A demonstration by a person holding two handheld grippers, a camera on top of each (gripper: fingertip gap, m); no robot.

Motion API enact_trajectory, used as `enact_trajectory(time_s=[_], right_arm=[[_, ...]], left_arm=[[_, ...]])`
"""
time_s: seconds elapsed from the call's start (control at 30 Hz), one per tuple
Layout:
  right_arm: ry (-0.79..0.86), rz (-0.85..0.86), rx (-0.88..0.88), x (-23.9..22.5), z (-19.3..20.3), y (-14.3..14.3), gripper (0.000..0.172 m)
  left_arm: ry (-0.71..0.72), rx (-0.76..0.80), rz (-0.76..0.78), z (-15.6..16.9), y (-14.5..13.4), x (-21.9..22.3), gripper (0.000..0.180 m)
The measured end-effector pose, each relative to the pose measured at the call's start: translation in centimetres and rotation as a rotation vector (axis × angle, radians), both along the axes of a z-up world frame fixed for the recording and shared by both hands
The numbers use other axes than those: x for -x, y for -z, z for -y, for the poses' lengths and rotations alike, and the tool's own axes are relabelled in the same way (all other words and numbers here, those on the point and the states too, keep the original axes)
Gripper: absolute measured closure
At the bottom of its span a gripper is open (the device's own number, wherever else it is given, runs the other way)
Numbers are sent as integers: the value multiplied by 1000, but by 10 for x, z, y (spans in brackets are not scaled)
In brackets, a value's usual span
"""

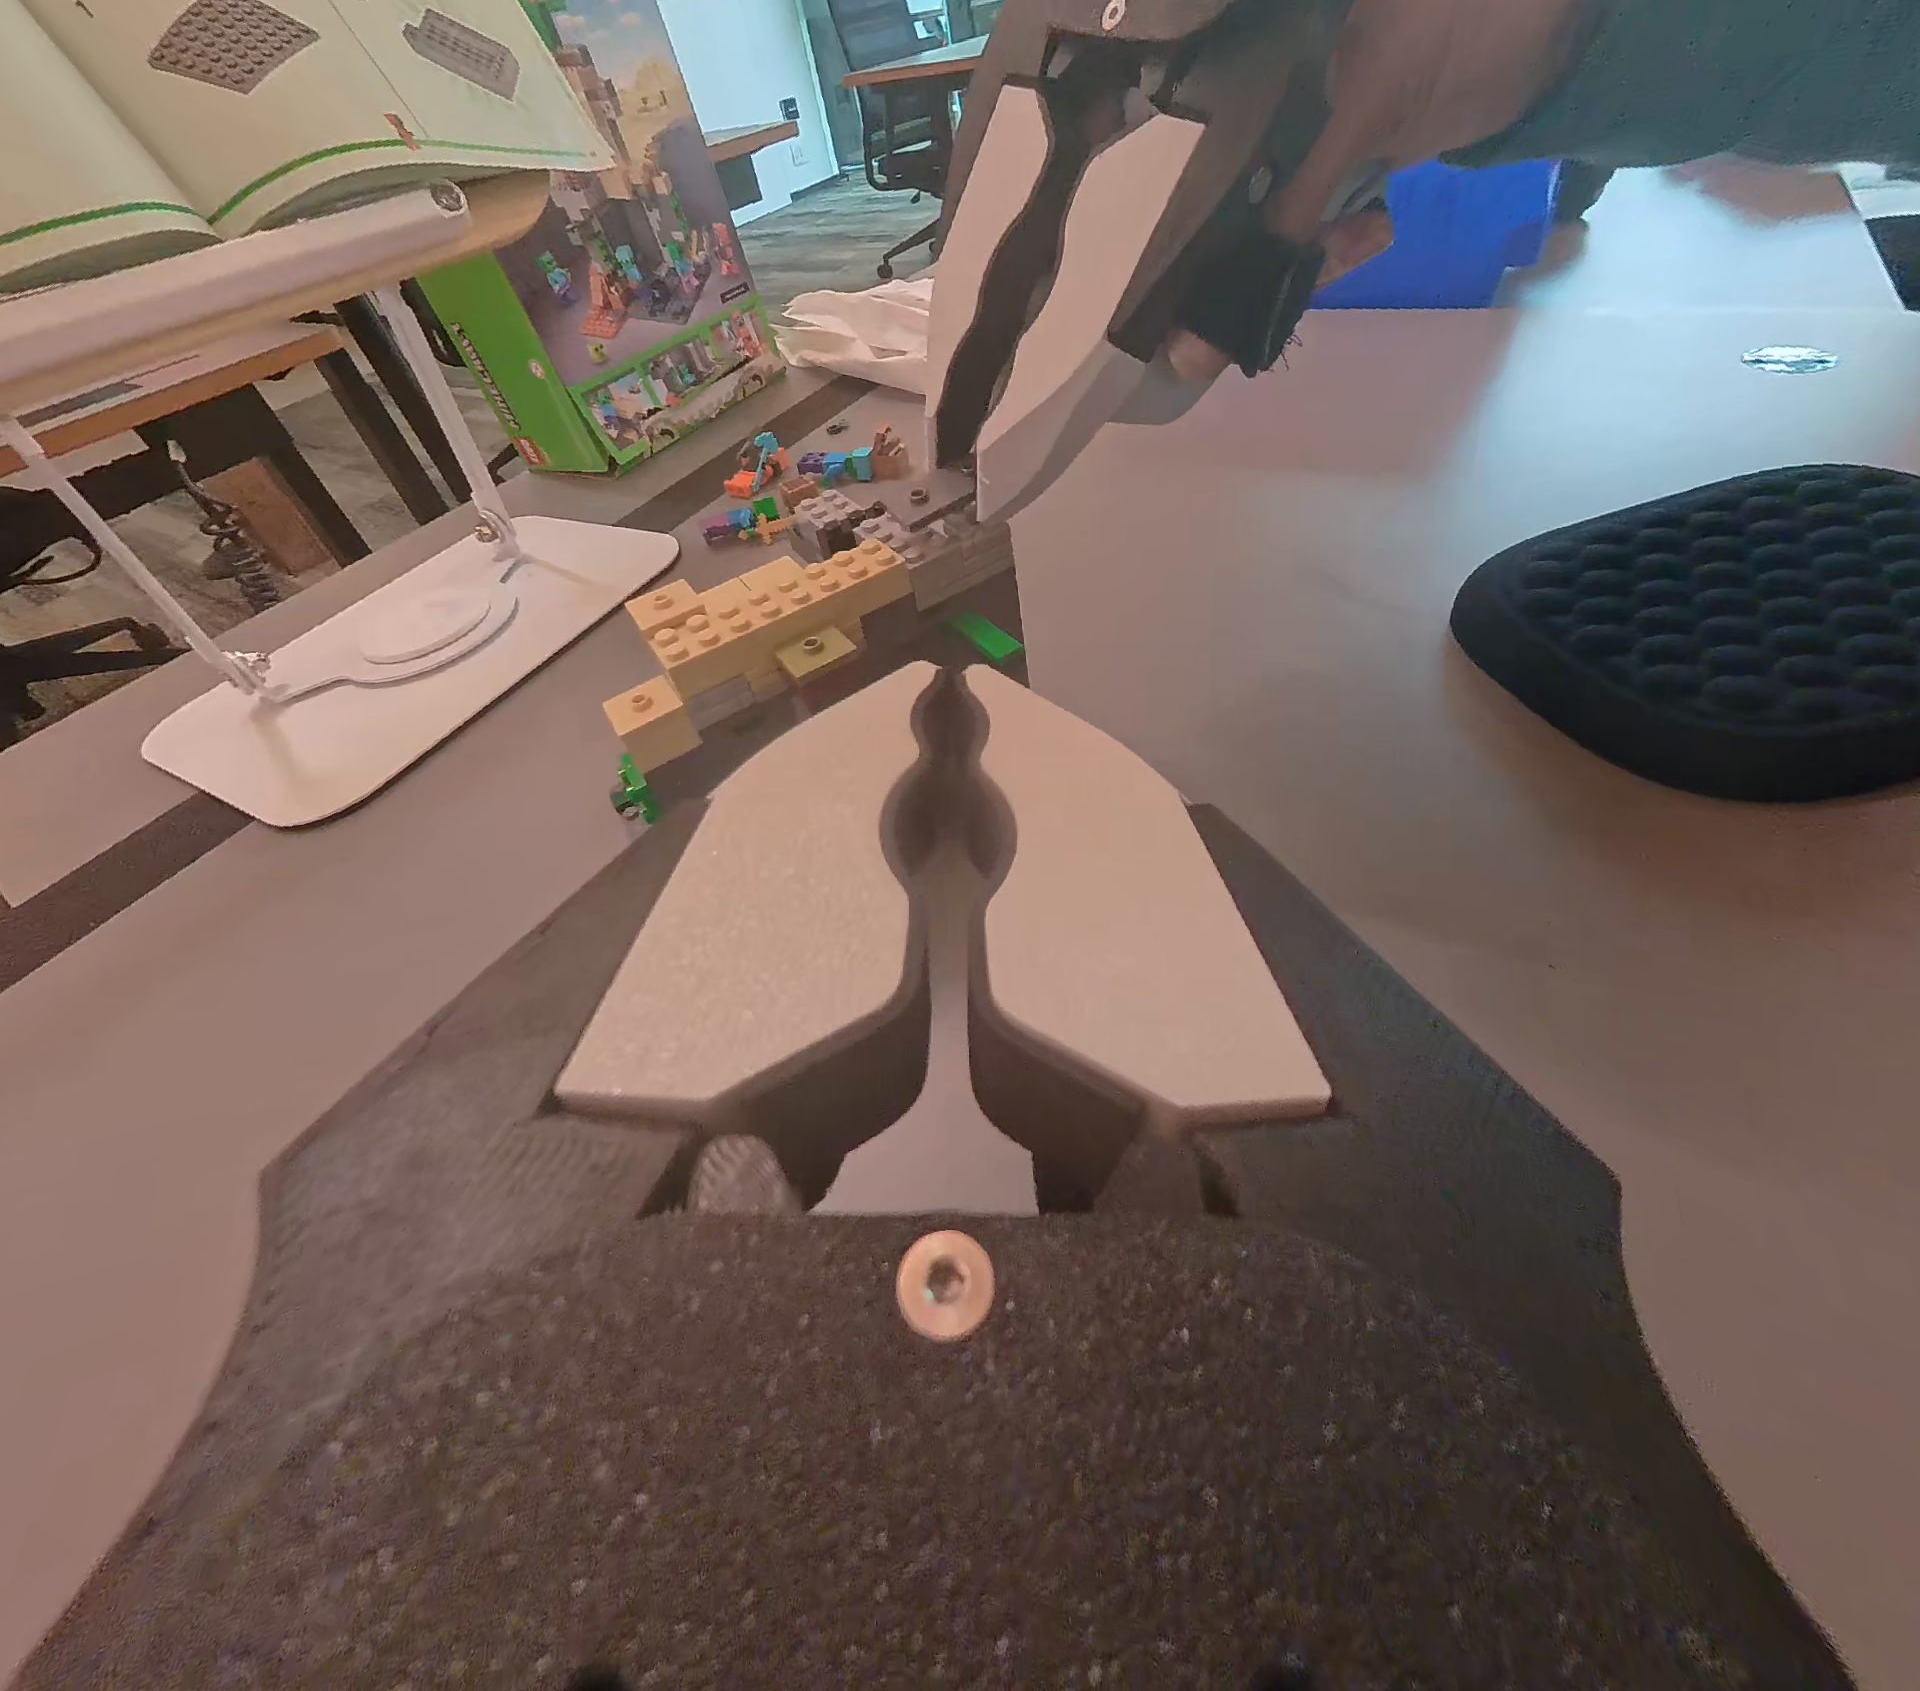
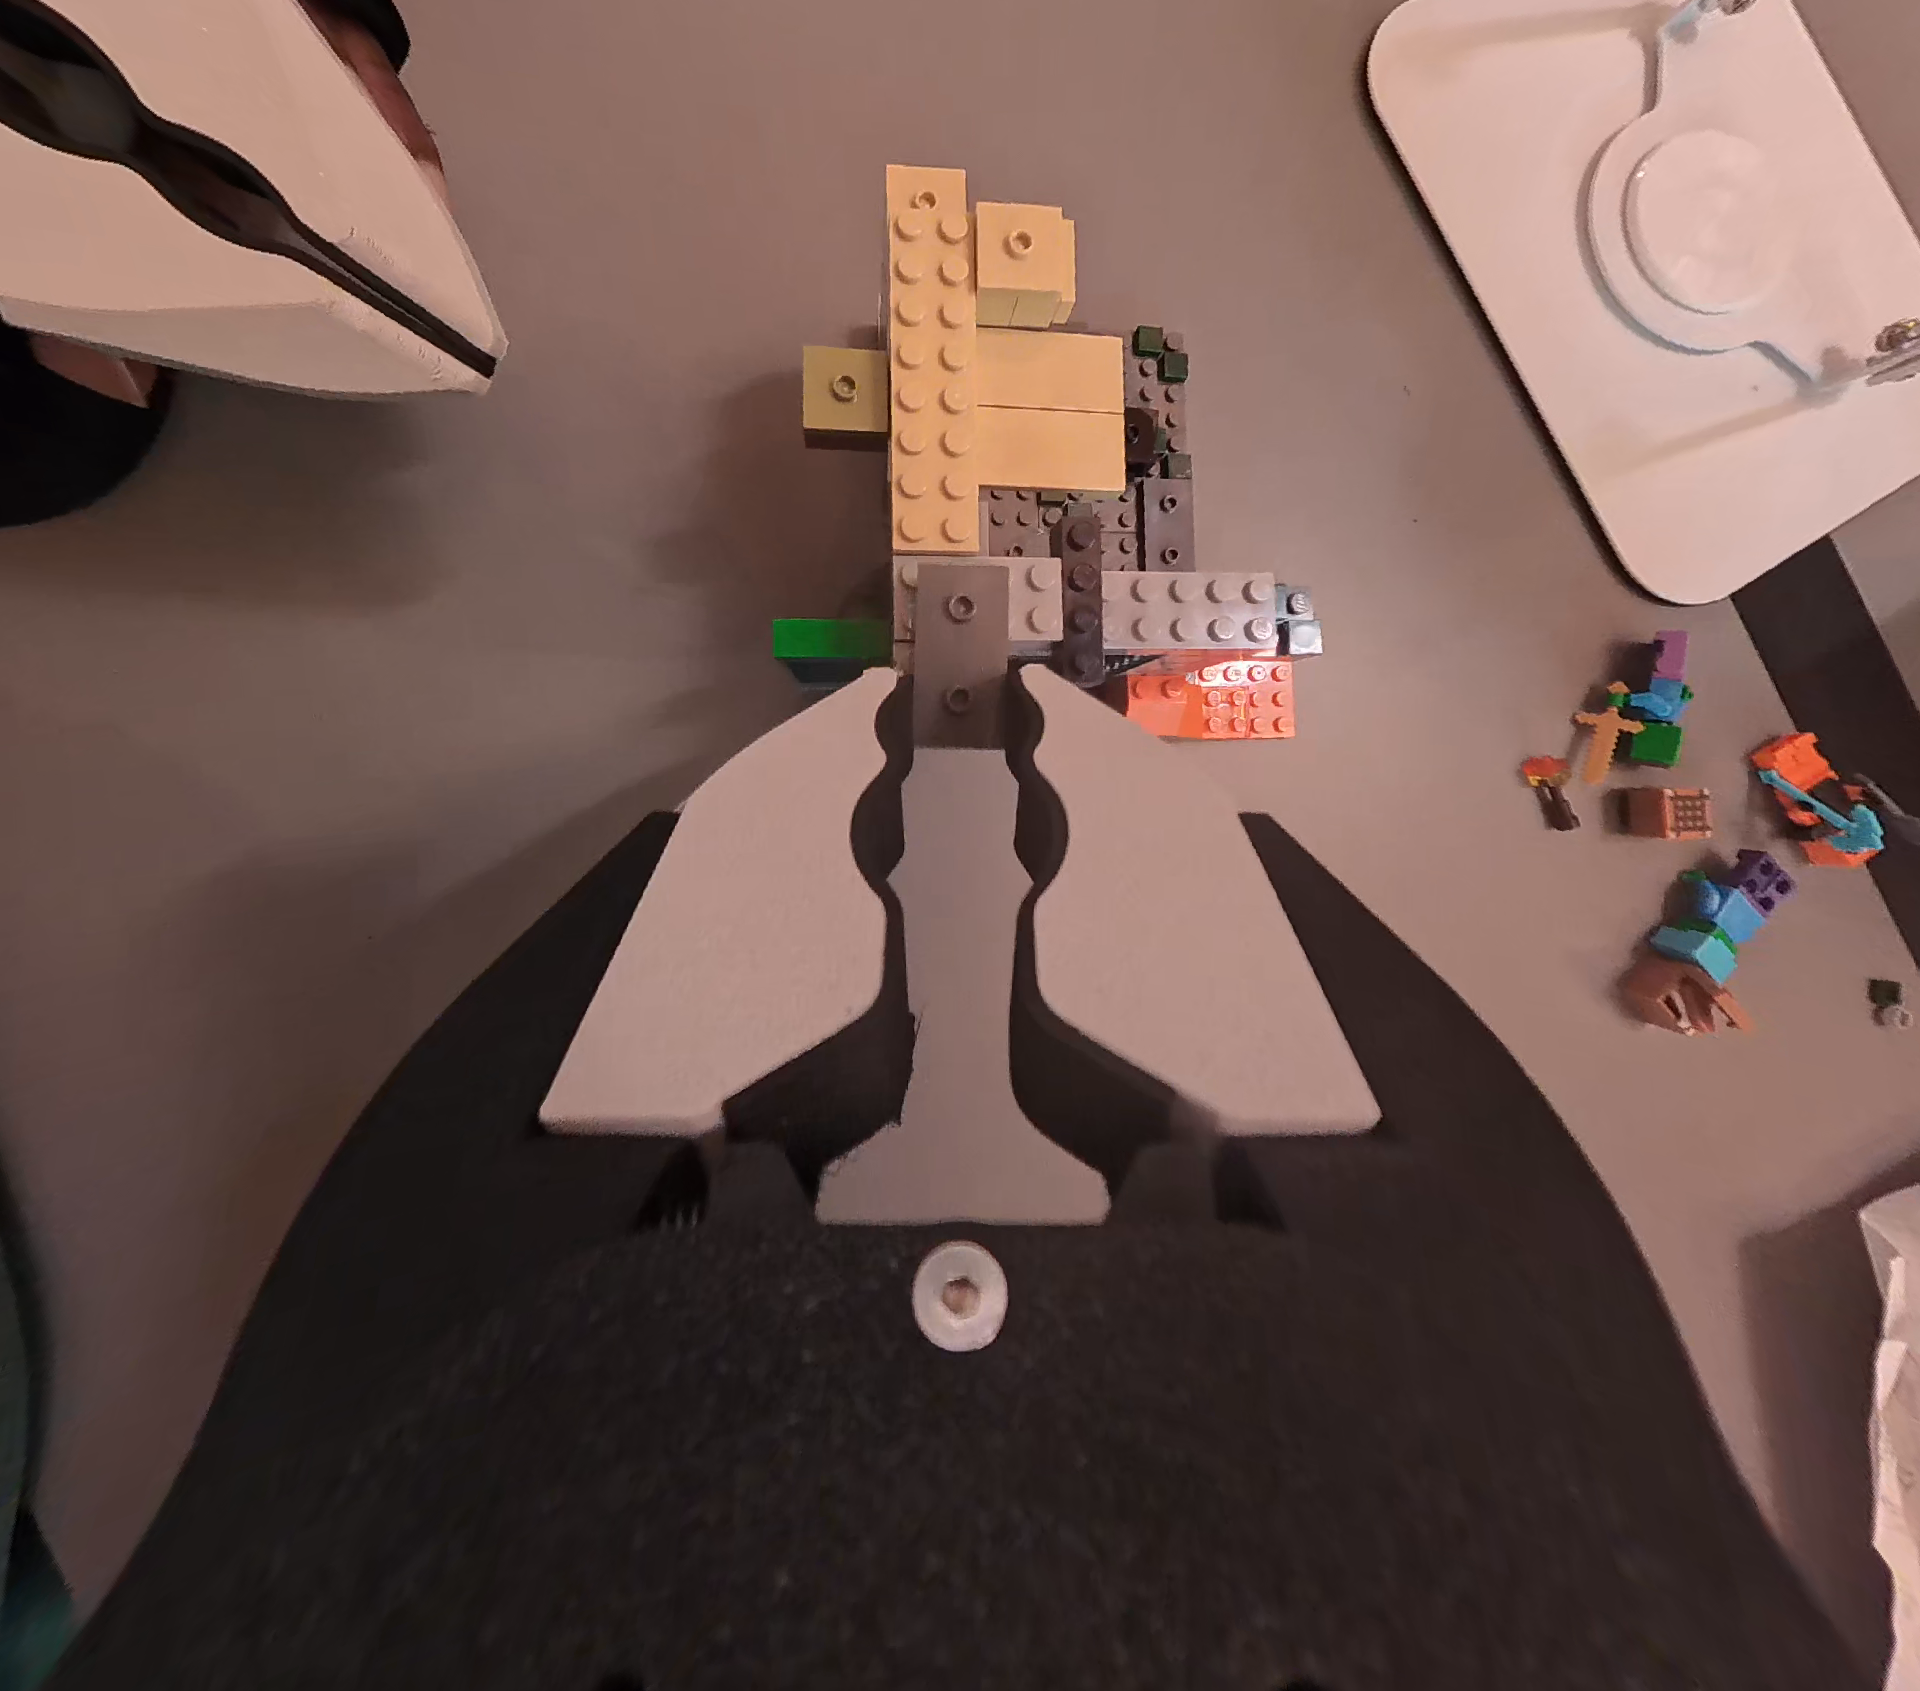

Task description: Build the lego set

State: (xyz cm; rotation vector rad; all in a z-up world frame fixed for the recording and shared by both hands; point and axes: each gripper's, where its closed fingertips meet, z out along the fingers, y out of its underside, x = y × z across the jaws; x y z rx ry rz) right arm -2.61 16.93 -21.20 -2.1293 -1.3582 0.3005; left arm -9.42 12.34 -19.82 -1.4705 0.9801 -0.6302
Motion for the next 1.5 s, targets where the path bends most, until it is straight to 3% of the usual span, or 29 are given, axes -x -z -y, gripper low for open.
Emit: enact_trajectory(time_s=[1.03, 1.3, 1.5], right_arm=[[10, 43, 44, 5, 0, 7, 153], [18, -57, 52, 7, -2, -11, 154], [8, -41, 119, 13, -3, 0, 157]], left_arm=[[18, 16, -9, 3, 1, 0, 180], [24, 18, -12, 3, 3, 0, 180], [23, 9, -20, 3, 2, 0, 180]])
